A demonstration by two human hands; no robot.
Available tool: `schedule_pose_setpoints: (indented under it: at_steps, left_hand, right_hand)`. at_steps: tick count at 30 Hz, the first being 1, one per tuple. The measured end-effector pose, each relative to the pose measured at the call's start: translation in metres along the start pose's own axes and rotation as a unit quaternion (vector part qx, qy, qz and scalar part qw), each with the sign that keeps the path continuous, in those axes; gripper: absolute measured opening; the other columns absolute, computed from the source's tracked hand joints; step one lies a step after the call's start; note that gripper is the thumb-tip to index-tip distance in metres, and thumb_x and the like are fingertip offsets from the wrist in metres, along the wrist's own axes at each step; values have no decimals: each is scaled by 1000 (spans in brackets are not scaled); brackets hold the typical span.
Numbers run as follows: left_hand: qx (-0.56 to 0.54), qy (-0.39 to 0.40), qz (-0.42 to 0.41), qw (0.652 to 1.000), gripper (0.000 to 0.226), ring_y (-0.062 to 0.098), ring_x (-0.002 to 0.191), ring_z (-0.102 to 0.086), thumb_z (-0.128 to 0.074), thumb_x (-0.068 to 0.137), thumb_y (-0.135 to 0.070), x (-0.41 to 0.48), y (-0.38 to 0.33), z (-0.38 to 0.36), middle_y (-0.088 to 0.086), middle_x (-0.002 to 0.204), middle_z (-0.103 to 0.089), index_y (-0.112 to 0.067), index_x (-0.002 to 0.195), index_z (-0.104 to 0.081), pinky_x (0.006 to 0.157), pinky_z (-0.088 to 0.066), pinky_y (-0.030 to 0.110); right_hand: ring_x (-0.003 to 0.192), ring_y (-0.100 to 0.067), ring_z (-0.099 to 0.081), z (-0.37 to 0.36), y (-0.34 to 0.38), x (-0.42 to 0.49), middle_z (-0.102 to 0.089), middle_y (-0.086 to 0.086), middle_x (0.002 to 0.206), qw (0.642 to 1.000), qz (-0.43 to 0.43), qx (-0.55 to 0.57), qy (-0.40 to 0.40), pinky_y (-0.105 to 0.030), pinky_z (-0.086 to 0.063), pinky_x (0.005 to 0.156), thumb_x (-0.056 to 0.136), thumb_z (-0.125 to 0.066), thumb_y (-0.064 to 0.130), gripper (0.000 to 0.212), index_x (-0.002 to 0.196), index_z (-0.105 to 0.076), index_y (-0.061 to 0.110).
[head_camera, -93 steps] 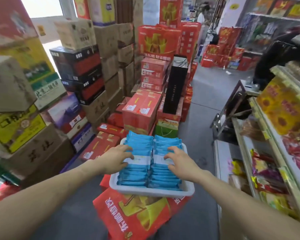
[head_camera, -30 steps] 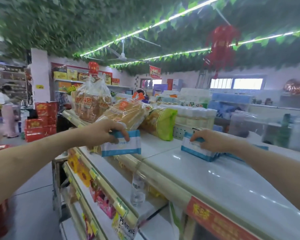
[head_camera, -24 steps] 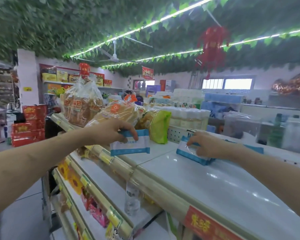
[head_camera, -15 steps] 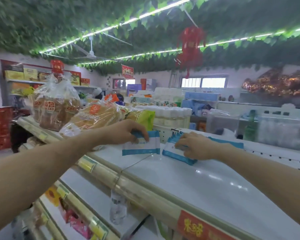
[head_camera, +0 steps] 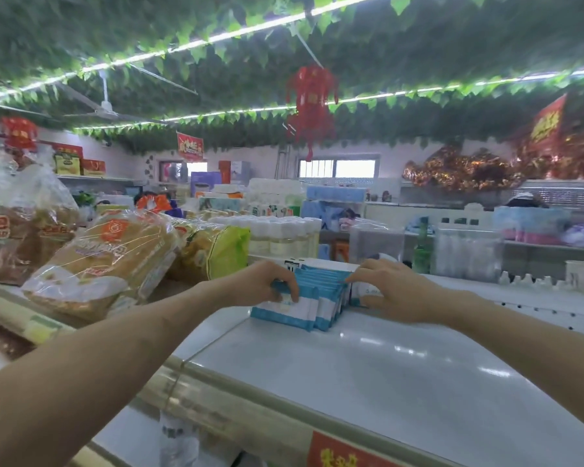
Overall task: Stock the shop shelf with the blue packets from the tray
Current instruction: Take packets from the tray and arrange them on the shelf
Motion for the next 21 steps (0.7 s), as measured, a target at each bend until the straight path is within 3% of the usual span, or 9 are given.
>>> schedule_pose_setpoints:
  at_steps: [4,8,14,21]
  left_hand:
    - [-12,-7,-17,1000,31,8,111,-59,-70,87,3,13,-4,-13,-9,114,-65,-25,97,-75,100,-50,29]
    - [10,-36,-27,999,27,10,125,-43,-76,86,-5,14,-3,-22,-11,130,-52,-30,94,-77,111,-30,31]
    - [2,-46,11,999,21,12,134,-38,-78,90,-21,-11,5,-22,-13,141,-45,-41,94,-76,116,-36,46]
    - [11,-44,86,995,16,5,134,-40,-72,95,-25,-108,13,16,-12,144,-46,-37,105,-75,114,-35,37]
  right_hand:
    - [128,-19,-48,7,-4,-13,-56,7,138,1000,-8,5,-6,-43,-42,110,100,-59,37,40,140,-55,38]
    - [126,-17,-49,11,3,-16,-57,8,137,1000,11,5,-16,-41,-43,109,101,-59,38,38,138,-57,37]
    - [123,-13,-50,19,33,-7,-58,9,137,998,48,24,-34,-36,-44,107,100,-60,39,36,136,-58,35]
    - [123,-13,-52,21,108,11,-59,9,135,986,157,39,-35,-34,-40,108,101,-56,40,37,137,-58,33]
Point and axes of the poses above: each hand's wrist, its own x-axis towards the middle knuckle, its own z-axis out of the back of the hand, y = z × x, the point moved 9 cm from there along x, towards the middle knuckle
